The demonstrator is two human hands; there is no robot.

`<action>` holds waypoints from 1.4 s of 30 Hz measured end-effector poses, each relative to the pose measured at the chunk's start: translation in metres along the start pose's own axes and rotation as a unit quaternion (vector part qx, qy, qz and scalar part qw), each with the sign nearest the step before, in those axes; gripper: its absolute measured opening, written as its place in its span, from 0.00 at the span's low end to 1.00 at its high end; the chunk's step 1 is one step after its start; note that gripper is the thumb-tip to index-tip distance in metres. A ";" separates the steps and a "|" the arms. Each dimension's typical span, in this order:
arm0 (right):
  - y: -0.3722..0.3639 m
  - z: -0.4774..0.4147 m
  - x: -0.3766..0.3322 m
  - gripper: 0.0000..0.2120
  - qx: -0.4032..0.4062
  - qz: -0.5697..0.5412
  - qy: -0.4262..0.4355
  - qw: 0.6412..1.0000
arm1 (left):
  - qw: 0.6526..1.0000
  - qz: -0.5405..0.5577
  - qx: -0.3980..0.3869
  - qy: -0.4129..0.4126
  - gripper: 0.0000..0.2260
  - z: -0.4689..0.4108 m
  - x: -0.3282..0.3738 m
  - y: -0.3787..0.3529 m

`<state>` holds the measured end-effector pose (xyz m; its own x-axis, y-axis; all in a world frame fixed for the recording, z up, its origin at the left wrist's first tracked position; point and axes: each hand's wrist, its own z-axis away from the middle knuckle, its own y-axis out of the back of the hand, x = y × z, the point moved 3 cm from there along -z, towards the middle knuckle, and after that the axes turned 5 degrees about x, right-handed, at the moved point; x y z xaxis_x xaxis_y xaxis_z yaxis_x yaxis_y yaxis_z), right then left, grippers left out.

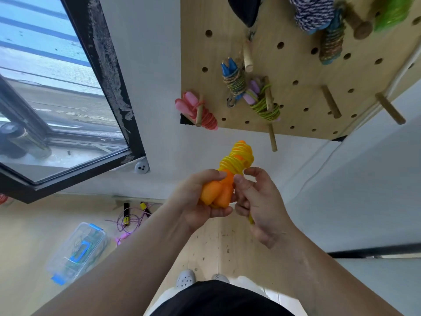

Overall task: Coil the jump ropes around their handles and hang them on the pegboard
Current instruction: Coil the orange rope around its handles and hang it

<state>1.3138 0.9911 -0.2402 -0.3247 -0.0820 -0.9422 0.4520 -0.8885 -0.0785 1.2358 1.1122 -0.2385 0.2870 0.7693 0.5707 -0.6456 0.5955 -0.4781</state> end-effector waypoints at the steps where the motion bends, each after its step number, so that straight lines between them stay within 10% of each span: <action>1: -0.002 0.001 0.000 0.12 -0.019 -0.049 -0.047 0.997 | 1.000 0.004 -0.018 -0.001 0.09 0.002 0.002 0.001; 6: -0.008 0.001 -0.011 0.08 -0.138 -0.018 -0.084 0.987 | 0.996 -0.006 -0.084 0.006 0.19 0.009 0.008 0.016; 12: -0.017 -0.001 -0.010 0.12 -0.074 0.028 -0.054 0.995 | 0.983 -0.131 -0.017 -0.131 0.23 0.013 0.007 0.031; 18: -0.026 -0.002 -0.012 0.09 -0.046 0.034 -0.068 0.996 | 0.680 -0.510 0.175 -0.497 0.39 0.010 -0.007 0.032; 21: -0.030 -0.001 -0.024 0.06 -0.071 0.058 -0.041 0.995 | 0.639 -0.515 0.205 -0.533 0.35 0.005 -0.005 0.031; 27: -0.024 -0.002 -0.050 0.12 -0.110 0.037 -0.040 0.992 | 0.742 -0.410 0.197 -0.493 0.27 0.010 0.010 0.023; 36: -0.009 -0.009 -0.056 0.06 0.044 0.190 0.129 0.972 | 0.891 -0.254 0.182 -0.329 0.16 0.001 0.015 0.009; 39: -0.007 -0.007 -0.060 0.09 0.023 0.290 0.314 0.904 | 0.954 -0.118 0.127 -0.245 0.20 0.004 0.019 0.001; 42: -0.004 -0.011 -0.054 0.14 -0.001 0.411 0.511 0.755 | 0.984 -0.047 0.111 -0.135 0.16 0.005 0.019 -0.006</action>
<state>1.3384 1.0039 -0.1921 0.8761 -0.2126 -0.4327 0.1543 -0.7267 0.6695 1.2417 1.1220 -0.2218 0.1734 0.6068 0.7757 -0.7724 0.5724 -0.2751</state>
